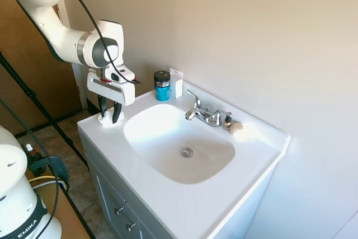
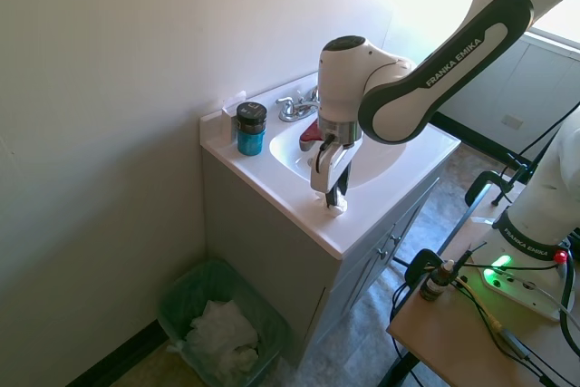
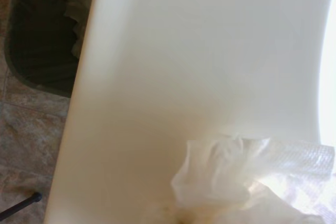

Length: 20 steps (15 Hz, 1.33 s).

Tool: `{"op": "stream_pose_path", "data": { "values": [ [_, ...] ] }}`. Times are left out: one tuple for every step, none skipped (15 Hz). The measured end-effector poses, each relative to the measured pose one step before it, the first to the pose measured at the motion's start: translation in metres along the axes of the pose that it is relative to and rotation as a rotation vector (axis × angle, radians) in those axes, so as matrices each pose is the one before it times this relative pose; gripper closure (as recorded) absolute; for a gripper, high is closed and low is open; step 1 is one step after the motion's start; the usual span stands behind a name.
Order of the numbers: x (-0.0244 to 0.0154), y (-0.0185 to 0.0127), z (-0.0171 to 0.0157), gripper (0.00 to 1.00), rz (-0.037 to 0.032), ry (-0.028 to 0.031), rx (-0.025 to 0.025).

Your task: Throw the tissue in the trash bin

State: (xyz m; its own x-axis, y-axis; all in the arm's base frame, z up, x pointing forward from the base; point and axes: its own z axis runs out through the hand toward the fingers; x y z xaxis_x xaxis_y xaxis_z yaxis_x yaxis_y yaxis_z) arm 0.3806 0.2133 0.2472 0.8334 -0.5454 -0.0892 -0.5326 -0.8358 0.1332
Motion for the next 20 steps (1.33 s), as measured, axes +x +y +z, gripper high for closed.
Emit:
{"op": "stream_pose_path", "data": {
  "values": [
    [-0.00021, -0.00023, -0.00013, 1.0, -0.00066, 0.00024, 0.00022],
    [-0.00035, -0.00034, -0.00015, 1.0, -0.00105, 0.00032, 0.00025],
    [0.00004, -0.00048, -0.00053, 1.0, -0.0004, 0.00068, 0.00114],
    [0.001, -0.00035, -0.00094, 1.0, 0.00198, 0.00064, 0.00222],
    [0.00187, -0.00012, -0.00125, 1.0, 0.00405, 0.00041, 0.00269],
    [0.00247, 0.00019, -0.00127, 1.0, 0.00542, 0.00058, 0.00296],
    [0.00163, -0.0001, -0.00158, 1.0, 0.00363, 0.00108, 0.0032],
    [0.00063, -0.00062, -0.00241, 1.0, 0.00171, 0.00091, 0.00242],
    [0.0006, -0.00263, -0.00613, 1.0, -0.00104, 0.00348, 0.00396],
    [-0.00007, -0.00428, -0.00948, 1.0, -0.00444, 0.00677, 0.00652],
    [-0.00208, -0.00739, -0.01263, 1.0, -0.0061, 0.01007, 0.00705],
    [-0.00631, -0.01177, -0.01488, 1.0, -0.00227, 0.01566, 0.00543],
    [-0.00981, -0.01485, -0.01404, 1.0, -0.00638, 0.02354, 0.00245],
    [-0.01199, -0.01644, -0.01153, 1.0, -0.00934, 0.02809, 0.00114],
    [-0.0129, -0.01923, -0.00751, 1.0, -0.01216, 0.02232, -0.00063],
    [-0.00962, -0.02007, -0.00238, 1.0, -0.01228, 0.01629, -0.00246],
    [-0.00575, -0.02124, 0.00248, 1.0, -0.01267, 0.01045, -0.00226],
    [-0.00253, -0.0216, 0.00674, 1.0, -0.01056, 0.00768, -0.0041],
    [-0.00012, -0.02033, 0.01033, 1.0, -0.00763, 0.00279, -0.00698],
    [0.00136, -0.01806, 0.01045, 1.0, -0.00696, -0.00499, -0.00573]
  ]
}}
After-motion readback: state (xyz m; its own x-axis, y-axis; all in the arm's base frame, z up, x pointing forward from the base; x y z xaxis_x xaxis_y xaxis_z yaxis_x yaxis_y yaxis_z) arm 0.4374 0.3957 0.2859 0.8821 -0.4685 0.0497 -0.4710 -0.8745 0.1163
